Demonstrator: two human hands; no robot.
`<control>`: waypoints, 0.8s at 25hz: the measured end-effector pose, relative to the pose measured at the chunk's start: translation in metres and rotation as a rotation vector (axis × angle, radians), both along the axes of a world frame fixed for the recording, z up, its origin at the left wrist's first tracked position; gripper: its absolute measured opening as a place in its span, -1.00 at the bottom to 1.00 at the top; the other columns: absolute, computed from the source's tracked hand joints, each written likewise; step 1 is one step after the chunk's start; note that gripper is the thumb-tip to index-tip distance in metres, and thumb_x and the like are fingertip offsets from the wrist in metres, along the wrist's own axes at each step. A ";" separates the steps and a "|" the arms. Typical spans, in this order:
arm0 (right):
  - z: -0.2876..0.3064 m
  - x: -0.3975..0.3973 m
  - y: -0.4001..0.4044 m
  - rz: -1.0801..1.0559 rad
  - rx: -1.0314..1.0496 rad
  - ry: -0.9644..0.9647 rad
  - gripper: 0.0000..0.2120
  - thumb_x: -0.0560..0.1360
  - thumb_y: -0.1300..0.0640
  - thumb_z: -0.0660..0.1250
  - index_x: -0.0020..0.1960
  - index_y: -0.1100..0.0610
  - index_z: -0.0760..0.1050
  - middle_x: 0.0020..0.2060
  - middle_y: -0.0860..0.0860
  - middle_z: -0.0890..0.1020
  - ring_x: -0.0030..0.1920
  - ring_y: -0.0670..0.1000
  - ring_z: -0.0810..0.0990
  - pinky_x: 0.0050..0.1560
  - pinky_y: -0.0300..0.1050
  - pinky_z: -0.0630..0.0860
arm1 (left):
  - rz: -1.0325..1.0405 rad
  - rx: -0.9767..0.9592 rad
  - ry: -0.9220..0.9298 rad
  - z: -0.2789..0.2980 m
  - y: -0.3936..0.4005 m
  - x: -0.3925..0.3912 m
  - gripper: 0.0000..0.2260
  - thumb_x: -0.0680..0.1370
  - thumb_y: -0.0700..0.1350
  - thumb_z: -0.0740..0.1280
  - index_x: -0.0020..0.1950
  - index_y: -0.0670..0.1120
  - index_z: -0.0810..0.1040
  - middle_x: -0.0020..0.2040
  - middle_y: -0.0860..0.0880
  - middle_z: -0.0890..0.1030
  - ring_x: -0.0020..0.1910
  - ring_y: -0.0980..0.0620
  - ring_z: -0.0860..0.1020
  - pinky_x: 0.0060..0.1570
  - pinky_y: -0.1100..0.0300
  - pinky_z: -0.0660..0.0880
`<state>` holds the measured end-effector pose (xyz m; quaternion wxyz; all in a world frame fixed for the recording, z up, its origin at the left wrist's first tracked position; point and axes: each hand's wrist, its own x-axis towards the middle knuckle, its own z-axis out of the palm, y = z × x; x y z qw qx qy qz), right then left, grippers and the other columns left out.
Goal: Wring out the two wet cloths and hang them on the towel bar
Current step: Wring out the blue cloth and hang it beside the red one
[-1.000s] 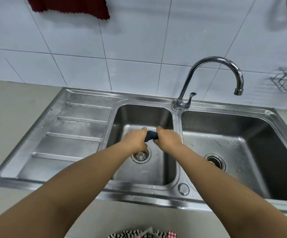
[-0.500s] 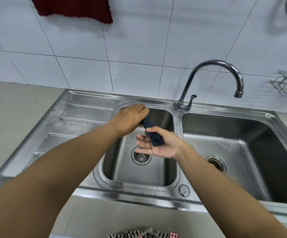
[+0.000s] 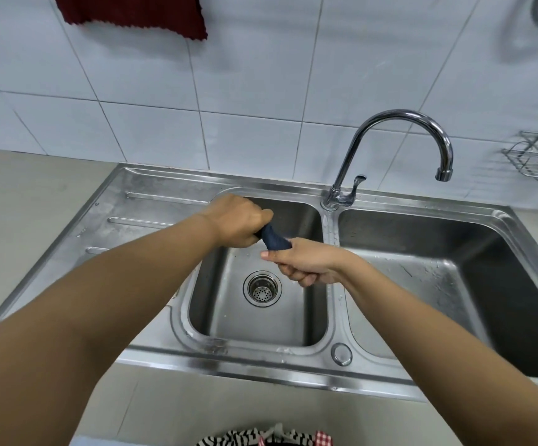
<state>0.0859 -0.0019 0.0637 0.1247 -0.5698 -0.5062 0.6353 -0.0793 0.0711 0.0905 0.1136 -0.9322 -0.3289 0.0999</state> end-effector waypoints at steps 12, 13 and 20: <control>-0.034 0.029 0.011 0.359 0.896 -1.194 -0.80 0.56 -0.01 0.20 0.06 0.09 0.46 -0.11 0.04 0.67 -0.10 0.16 0.64 -0.27 -0.12 0.34 | 0.688 -1.001 -0.597 -0.059 -0.049 0.040 -0.82 0.41 -0.23 0.29 -0.31 -0.08 0.32 -0.47 -0.03 0.30 -0.56 0.03 0.25 -0.55 0.29 0.16; -0.036 0.030 0.012 0.349 0.943 -1.188 -0.81 0.56 -0.01 0.21 0.06 0.09 0.44 -0.13 0.04 0.67 -0.12 0.16 0.65 -0.30 -0.12 0.32 | 0.775 -1.149 -0.730 -0.061 -0.053 0.041 -0.80 0.42 -0.24 0.30 -0.29 -0.06 0.29 -0.48 -0.01 0.24 -0.58 0.06 0.16 -0.57 0.32 0.10; -0.046 0.025 0.014 0.129 1.160 -1.003 -0.89 0.50 0.09 0.33 -0.06 0.08 0.42 -0.35 0.03 0.61 -0.36 0.17 0.60 -0.43 -0.13 0.29 | 0.990 -1.693 -1.212 -0.050 -0.075 0.044 -0.71 0.51 -0.25 0.24 -0.32 -0.02 0.24 -0.55 0.07 0.16 -0.63 0.15 0.06 -0.65 0.34 -0.02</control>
